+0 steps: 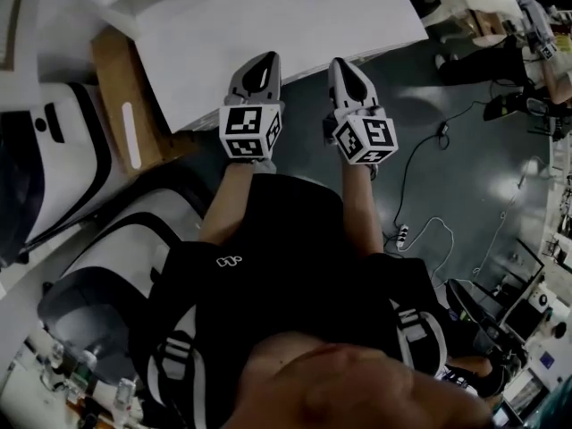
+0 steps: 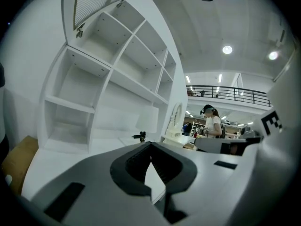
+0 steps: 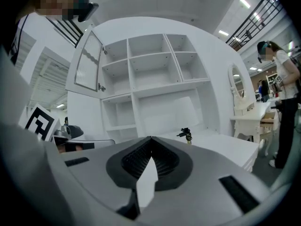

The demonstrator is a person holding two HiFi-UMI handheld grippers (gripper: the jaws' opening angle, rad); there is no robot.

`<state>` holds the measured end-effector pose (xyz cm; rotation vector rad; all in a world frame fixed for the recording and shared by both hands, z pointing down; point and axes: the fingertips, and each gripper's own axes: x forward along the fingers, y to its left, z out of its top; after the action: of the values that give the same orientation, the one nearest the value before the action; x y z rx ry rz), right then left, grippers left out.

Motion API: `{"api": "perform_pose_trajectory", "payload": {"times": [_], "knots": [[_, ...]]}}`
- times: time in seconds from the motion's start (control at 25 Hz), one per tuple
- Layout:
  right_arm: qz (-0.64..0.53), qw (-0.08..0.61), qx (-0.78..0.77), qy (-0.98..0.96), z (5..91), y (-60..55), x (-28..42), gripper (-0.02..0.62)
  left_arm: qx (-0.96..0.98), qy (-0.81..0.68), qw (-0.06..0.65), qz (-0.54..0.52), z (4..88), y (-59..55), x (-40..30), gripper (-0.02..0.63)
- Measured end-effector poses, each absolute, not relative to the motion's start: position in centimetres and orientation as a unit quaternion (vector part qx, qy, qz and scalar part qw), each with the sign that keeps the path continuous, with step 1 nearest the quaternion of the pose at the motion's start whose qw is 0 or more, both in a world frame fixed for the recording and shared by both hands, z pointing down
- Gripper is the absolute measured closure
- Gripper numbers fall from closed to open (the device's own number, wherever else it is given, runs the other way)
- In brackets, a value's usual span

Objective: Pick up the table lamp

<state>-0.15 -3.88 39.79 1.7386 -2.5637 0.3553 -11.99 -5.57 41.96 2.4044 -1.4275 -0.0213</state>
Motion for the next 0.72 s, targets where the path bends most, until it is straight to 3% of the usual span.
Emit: {"api": "perform_pose_trajectory", "payload": {"times": [0.72], "knots": [[0.107, 0.072, 0.573, -0.810, 42.6, -8.1, 0.8, 0.577, 0.861, -0.471, 0.191, 0.010, 43.6, -10.3, -9.3, 0.595]]}}
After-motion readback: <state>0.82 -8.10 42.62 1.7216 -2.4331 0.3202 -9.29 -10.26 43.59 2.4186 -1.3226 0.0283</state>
